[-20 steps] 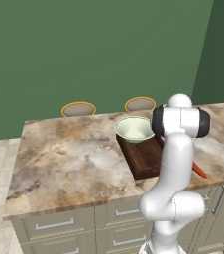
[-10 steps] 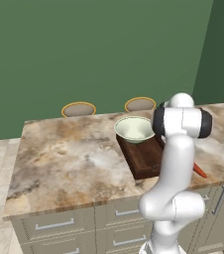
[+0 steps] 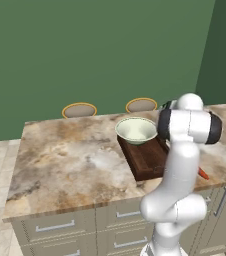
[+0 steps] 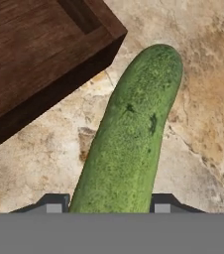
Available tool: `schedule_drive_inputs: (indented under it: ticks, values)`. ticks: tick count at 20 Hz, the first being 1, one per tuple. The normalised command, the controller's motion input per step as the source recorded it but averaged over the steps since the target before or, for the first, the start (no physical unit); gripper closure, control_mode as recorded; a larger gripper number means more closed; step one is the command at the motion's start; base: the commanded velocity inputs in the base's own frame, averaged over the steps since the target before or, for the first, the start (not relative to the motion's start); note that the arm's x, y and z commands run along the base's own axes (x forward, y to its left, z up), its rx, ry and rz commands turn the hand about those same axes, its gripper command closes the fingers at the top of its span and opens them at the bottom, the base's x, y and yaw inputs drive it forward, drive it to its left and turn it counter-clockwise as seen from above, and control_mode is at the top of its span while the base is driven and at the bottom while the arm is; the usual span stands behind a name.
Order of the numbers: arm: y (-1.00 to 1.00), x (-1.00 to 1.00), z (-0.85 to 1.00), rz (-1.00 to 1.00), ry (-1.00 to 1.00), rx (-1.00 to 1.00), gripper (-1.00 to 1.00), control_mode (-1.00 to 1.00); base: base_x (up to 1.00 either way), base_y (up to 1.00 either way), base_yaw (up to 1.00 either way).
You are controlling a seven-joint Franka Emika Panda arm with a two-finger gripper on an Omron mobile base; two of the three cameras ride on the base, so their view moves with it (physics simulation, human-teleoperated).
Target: Place the two vegetables and bowl onto the tray for setting up a vegetable dip station.
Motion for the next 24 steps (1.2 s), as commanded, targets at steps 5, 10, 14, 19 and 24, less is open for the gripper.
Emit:
schedule_drive_inputs:
  ticks: [5,10,14,19,24]
  values:
    - [0.0,-0.45,0.2,0.0,0.0,0.0,1.0,-1.0,0.0,0.0,0.0]
    - [0.0,-0.46,0.31,0.01,0.0,0.0,1.0,-1.0,0.0,0.0,0.0]
    - [0.0,-0.46,0.32,0.03,0.0,0.0,1.0,-1.0,0.0,0.0,0.0]
    - [0.02,-0.49,0.25,0.04,0.0,-0.01,1.0,-1.0,0.0,0.0,0.0]
    - [0.1,-0.49,0.16,0.05,0.0,-0.01,1.0,-1.0,0.0,0.0,0.0]
